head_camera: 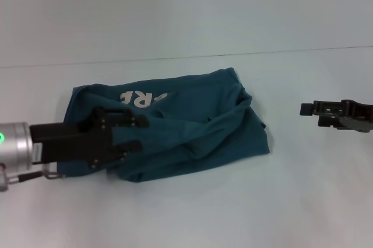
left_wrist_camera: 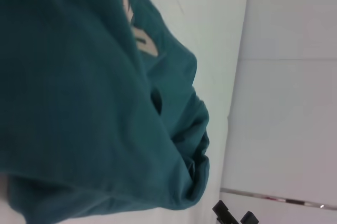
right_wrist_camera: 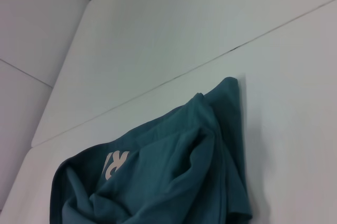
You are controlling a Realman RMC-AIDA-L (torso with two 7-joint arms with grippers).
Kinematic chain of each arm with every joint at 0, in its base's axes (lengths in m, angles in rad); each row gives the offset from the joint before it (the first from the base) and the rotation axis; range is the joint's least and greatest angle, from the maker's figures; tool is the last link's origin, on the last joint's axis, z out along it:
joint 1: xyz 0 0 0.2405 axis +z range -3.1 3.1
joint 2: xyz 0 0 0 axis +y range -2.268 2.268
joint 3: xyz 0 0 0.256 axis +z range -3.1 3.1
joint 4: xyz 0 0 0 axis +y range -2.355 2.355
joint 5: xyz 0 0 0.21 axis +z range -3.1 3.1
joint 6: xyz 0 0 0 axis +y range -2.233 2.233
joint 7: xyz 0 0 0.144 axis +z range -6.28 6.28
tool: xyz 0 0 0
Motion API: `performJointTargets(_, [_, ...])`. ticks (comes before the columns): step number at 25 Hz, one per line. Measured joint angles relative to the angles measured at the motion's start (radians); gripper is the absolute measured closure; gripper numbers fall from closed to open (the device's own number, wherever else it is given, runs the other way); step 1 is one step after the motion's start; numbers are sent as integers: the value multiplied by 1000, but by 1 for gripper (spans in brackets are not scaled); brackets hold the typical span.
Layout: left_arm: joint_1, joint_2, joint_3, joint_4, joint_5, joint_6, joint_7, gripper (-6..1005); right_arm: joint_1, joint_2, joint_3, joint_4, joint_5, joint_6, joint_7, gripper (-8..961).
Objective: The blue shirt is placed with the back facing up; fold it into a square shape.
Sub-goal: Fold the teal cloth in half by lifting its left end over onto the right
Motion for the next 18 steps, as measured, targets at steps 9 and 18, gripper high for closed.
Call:
performJointTargets(9, [9,-5,-4,-106,-12,-107,-11,462,-6,-2,1,-4,0,0,-1,69])
performJointTargets(18, [53,26,-32,-74,-6,-158,-15,462,-10,-6,6,0,0,12,-4,69])
